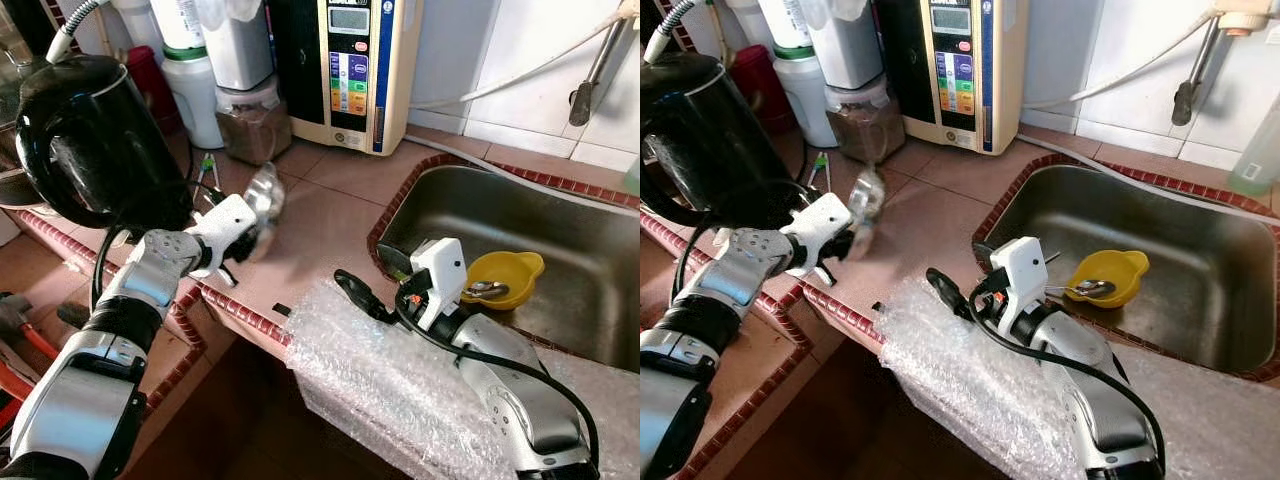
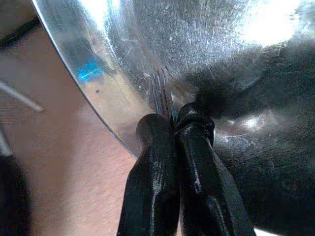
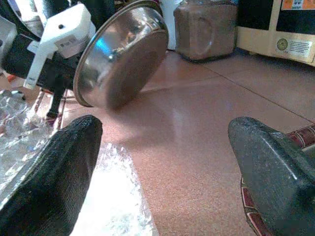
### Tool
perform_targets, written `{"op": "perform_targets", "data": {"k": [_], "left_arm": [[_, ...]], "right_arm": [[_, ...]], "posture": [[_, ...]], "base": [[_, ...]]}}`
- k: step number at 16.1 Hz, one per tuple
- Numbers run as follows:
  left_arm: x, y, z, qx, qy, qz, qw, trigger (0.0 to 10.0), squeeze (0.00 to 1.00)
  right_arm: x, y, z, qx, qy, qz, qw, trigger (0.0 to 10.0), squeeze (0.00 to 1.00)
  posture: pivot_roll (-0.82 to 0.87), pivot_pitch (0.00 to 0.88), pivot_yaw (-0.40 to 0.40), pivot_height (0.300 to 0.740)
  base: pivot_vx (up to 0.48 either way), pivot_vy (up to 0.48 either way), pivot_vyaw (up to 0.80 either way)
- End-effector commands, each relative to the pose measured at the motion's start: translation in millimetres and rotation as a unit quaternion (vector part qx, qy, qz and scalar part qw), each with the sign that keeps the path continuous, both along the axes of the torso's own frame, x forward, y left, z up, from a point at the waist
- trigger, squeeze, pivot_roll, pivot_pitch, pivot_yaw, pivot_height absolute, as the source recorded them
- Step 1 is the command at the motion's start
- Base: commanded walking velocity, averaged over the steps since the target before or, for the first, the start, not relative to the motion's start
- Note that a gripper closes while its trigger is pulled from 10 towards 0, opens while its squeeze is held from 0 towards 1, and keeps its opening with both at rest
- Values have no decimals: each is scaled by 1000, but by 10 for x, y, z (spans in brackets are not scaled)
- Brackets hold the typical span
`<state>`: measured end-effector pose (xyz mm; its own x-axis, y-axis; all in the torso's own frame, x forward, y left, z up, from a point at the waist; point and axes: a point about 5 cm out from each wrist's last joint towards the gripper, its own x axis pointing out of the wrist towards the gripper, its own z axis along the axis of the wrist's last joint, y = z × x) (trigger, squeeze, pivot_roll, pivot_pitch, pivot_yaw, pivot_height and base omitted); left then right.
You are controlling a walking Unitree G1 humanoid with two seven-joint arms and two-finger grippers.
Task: Kitchen organization
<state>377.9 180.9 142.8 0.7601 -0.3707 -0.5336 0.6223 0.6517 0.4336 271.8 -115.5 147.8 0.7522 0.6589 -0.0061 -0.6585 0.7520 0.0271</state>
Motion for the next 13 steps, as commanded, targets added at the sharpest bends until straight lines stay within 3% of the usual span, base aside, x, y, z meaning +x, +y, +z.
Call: {"op": "perform_targets", "data": {"k": [1,4,6,7,12,13], "left_arm": [[16,62,41,33,-11,7,999,0,0],[66,74,126,61,-59,22,996,0,0],[70,57,162,103,-72,0,992,0,0],[97,46,268,122,-101,-4,987,0,0],[154,-35,426,107,-170,0,980,0,0],[168,-65,493,88,-190,8,978,0,0]], "right_arm": [[27,8,27,-1,-7,-5,1000,10000,0],[55,-9,35,-1,-14,-20,1000,10000,0],[65,-12,45,1,-16,-24,1000,10000,0],[69,-13,47,1,-17,-27,999,10000,0],[99,-12,53,-1,-24,-36,999,10000,0],[108,-26,58,0,-24,-42,999,10000,0]], "posture": [[-102,45,99,740],[-98,47,101,740],[-98,47,101,740],[-98,47,101,740],[-94,47,102,740],[-97,48,103,740]], "base": [[0,0,0],[0,0,0],[0,0,0],[0,0,0],[0,0,0],[0,0,0]]}}
